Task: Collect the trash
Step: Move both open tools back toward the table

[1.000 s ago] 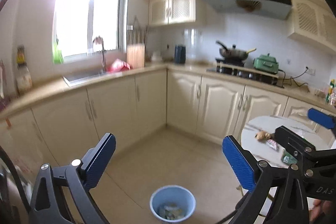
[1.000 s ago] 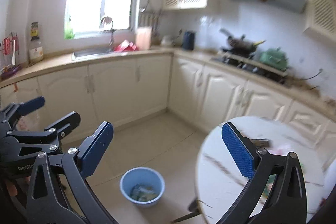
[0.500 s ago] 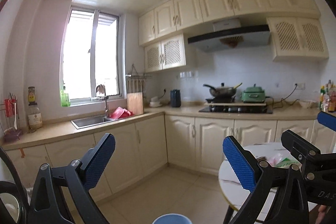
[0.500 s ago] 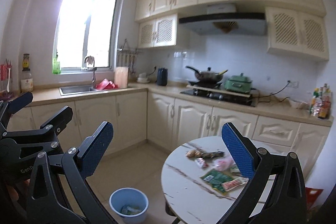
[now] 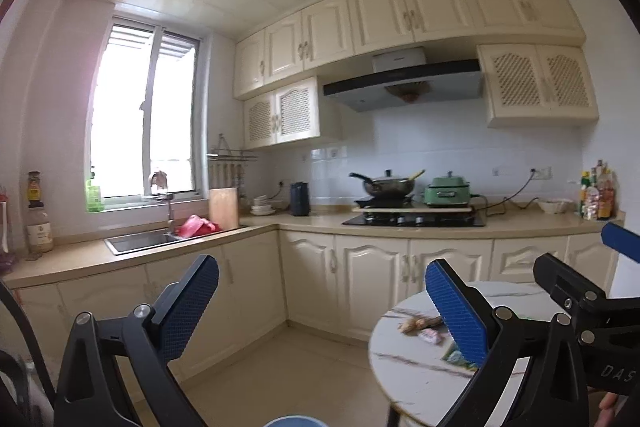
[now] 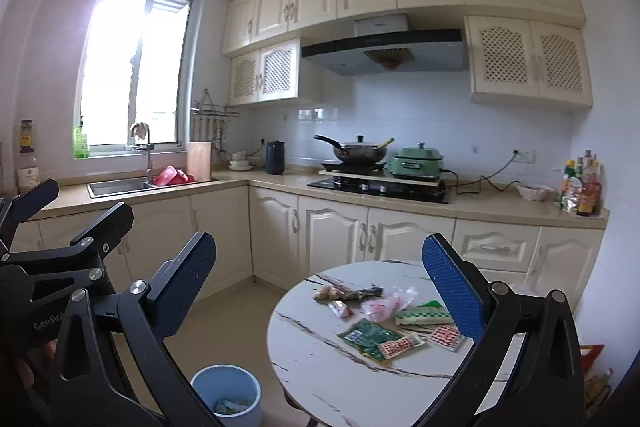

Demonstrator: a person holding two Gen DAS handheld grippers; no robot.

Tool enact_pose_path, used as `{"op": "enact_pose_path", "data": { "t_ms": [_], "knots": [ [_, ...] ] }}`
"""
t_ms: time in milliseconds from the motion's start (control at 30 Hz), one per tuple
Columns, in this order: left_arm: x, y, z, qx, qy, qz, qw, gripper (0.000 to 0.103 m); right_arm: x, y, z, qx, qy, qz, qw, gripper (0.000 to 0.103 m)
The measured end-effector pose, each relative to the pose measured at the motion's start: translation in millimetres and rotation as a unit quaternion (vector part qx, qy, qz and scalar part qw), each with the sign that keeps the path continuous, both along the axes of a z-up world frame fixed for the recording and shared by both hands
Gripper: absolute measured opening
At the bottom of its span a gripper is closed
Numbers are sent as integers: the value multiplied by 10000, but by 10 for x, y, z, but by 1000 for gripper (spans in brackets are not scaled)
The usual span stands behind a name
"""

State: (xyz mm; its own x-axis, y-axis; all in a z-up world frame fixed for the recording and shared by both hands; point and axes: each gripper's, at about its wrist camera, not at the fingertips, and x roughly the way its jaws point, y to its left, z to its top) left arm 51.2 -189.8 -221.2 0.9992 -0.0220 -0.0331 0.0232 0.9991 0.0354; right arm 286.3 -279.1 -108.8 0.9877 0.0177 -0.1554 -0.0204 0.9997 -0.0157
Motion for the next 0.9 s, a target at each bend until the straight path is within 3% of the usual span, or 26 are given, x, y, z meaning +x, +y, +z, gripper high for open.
{"op": "enact_pose_path", "data": {
  "t_ms": [100,333,667,900],
  "knots": [
    [123,-36,-39,-8,94,-171,9998,102,-14,-198,-62,65,-1,-111,9999,103],
    [903,-170,-54,233,637,-547,9962,102,134,-899,-273,333,273,-757,9962,103],
    [2215,-420,-498,567,2091,-943,9717,102,727,-1915,-855,527,1235,-1628,9775,103],
    [3461,-594,-469,740,2741,-1063,9529,102,1293,-2283,-1305,586,1958,-1739,9633,103]
  ]
}}
